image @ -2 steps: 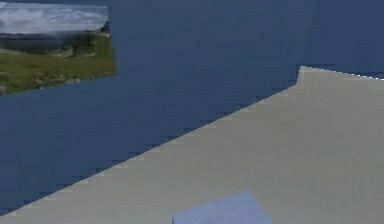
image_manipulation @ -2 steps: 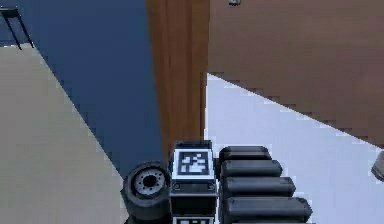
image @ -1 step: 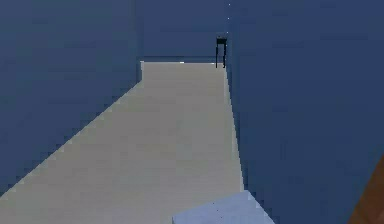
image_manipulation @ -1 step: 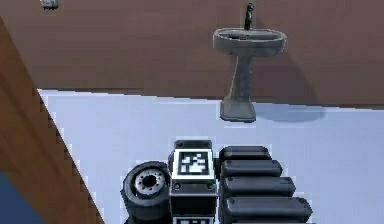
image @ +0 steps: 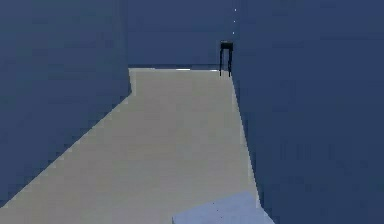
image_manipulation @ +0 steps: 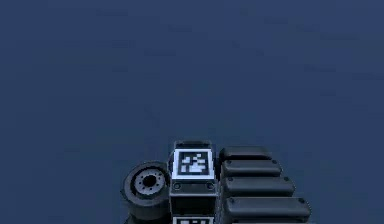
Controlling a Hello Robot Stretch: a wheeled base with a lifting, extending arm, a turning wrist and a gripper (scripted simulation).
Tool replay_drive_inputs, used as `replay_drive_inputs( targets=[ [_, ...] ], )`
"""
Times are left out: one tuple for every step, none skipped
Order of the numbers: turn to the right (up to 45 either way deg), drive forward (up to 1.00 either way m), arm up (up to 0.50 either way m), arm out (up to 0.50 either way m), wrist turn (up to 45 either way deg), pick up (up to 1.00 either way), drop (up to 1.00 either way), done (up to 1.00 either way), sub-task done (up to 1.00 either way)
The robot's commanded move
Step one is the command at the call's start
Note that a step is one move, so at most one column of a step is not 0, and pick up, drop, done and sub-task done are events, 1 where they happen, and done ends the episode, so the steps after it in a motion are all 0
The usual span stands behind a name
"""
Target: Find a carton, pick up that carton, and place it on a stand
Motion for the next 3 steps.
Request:
replay_drive_inputs(
  targets=[
    [0.0,1.0,0.0,0.0,0.0,0.0,0.0,0.0,0.0],
    [0.0,1.0,0.0,0.0,0.0,0.0,0.0,0.0,0.0],
    [0.0,1.0,0.0,0.0,0.0,0.0,0.0,0.0,0.0]
  ],
)
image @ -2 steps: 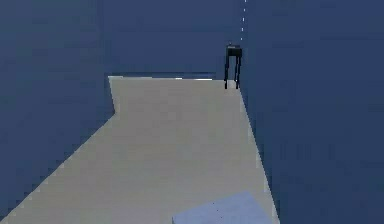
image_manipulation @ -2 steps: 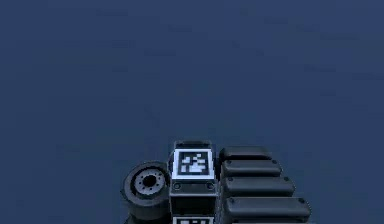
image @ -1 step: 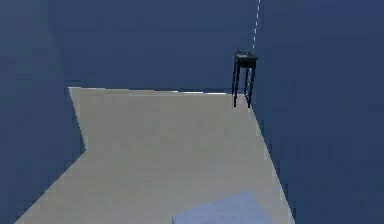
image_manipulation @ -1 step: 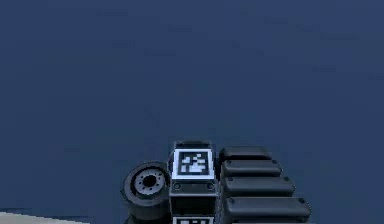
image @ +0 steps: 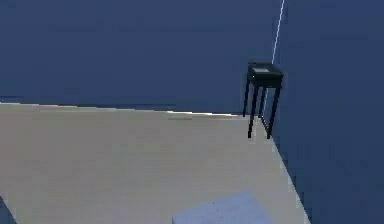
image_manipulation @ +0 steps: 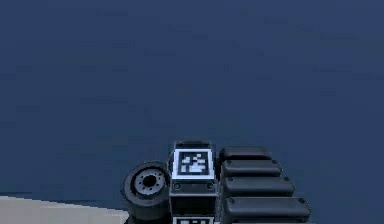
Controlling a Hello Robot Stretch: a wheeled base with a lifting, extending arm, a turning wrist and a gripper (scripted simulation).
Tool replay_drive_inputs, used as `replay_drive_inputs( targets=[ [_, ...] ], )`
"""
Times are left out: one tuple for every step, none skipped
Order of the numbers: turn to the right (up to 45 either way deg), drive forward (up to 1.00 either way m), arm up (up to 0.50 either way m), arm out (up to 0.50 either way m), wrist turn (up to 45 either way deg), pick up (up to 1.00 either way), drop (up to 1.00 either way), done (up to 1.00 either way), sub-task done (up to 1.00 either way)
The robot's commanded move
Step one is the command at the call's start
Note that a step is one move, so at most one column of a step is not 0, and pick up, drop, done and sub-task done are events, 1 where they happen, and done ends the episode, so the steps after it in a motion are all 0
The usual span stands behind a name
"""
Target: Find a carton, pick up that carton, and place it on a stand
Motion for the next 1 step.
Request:
replay_drive_inputs(
  targets=[
    [0.0,1.0,0.0,0.0,0.0,0.0,0.0,0.0,0.0]
  ],
)
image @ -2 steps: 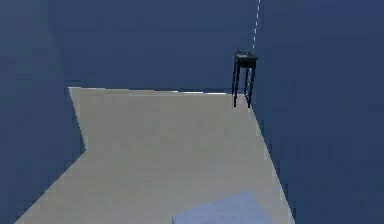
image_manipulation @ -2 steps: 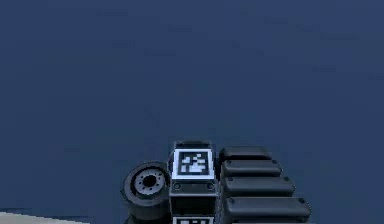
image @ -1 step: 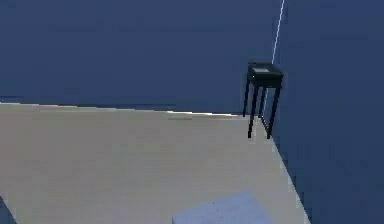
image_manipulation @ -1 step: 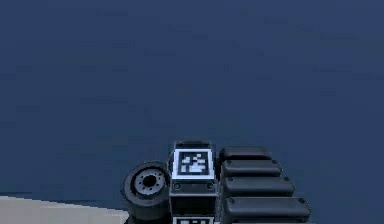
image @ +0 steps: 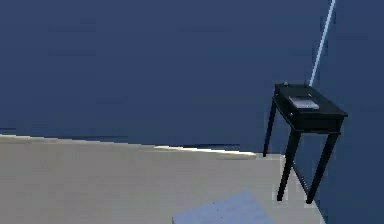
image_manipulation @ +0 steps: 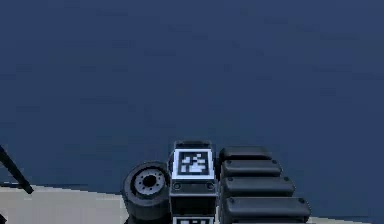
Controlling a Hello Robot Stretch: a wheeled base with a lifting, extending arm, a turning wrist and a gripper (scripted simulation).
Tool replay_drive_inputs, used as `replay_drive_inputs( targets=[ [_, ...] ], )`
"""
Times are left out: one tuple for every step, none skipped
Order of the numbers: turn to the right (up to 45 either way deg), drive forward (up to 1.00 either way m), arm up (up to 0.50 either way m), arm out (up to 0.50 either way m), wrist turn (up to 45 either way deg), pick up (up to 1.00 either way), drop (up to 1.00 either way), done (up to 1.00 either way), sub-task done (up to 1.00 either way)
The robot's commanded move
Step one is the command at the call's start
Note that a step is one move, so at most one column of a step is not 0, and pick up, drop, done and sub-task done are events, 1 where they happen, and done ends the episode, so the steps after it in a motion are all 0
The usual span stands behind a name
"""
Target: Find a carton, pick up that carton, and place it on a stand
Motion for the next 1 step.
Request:
replay_drive_inputs(
  targets=[
    [3.0,0.0,0.0,0.0,0.0,0.0,0.0,0.0,0.0]
  ],
)
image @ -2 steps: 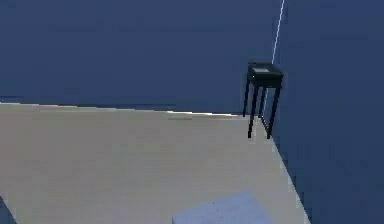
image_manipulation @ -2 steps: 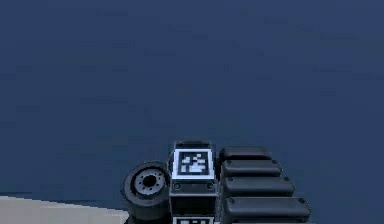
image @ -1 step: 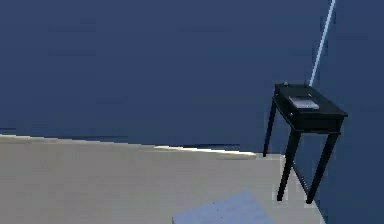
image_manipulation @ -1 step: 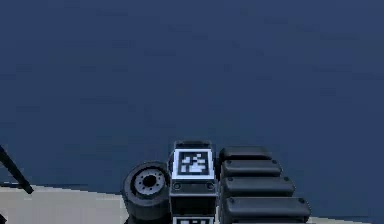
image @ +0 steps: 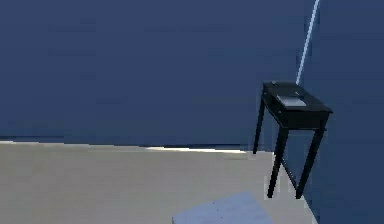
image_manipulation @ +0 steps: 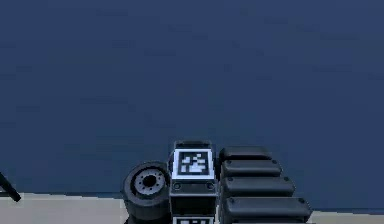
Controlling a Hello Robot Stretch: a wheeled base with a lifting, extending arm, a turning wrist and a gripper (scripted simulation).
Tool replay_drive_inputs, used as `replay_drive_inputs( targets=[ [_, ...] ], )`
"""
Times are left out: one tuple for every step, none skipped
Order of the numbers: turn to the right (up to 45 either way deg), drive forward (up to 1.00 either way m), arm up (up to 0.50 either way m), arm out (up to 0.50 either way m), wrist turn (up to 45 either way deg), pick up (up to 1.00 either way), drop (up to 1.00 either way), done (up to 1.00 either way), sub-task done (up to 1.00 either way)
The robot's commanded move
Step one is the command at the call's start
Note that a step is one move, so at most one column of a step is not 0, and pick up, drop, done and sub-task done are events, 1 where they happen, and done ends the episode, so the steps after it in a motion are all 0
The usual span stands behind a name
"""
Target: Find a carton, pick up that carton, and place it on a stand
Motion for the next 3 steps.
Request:
replay_drive_inputs(
  targets=[
    [0.0,1.0,0.0,0.0,0.0,0.0,0.0,0.0,0.0],
    [0.0,0.45,0.0,0.0,0.0,0.0,0.0,0.0,0.0],
    [45.0,0.0,0.0,0.0,0.0,0.0,0.0,0.0,0.0]
  ],
)
